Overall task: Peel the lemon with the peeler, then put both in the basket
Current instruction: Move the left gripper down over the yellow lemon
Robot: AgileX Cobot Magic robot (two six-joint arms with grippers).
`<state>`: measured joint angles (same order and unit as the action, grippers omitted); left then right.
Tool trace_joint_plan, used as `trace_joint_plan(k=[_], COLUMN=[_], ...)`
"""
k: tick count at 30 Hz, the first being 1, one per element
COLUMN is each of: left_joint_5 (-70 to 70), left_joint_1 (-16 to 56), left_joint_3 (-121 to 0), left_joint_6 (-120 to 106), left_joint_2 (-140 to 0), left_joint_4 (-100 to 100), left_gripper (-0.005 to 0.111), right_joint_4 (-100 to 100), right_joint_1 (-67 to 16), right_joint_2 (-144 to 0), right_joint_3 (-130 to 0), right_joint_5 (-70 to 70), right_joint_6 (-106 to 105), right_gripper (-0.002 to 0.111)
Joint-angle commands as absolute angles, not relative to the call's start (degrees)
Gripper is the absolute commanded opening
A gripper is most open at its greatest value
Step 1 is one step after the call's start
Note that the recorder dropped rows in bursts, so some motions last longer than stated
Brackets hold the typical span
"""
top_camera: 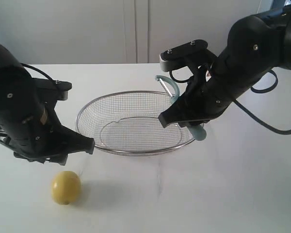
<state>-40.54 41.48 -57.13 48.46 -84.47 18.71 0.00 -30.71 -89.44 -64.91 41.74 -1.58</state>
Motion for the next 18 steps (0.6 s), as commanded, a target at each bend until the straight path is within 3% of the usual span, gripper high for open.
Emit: trace_joint_plan(k=[1, 5, 18], left_joint_5=[-41.5, -41.4, -39.5], left_joint_1=[41.9, 41.9, 41.9], left_joint_3=[-57.4, -57.4, -57.3], left_joint_6=[52.4, 54.7, 58.6], left_joint_2=[-84.5, -84.6, -90.1], left_joint_4=[16.8, 16.8, 15.7], left_gripper=[0.077, 0.091, 0.091], right_joint_4=[0.0, 0.0, 0.0], right_joint_1=[-30.8, -30.8, -30.8], right_joint_2=[-89.3, -89.3, -89.3], right_joint_3=[-65.3, -65.3, -65.3], right_joint_5=[40.9, 40.6, 40.6], right_joint_6=[-1.3, -1.3, -1.3], right_gripper=[0.0, 0.0, 0.0])
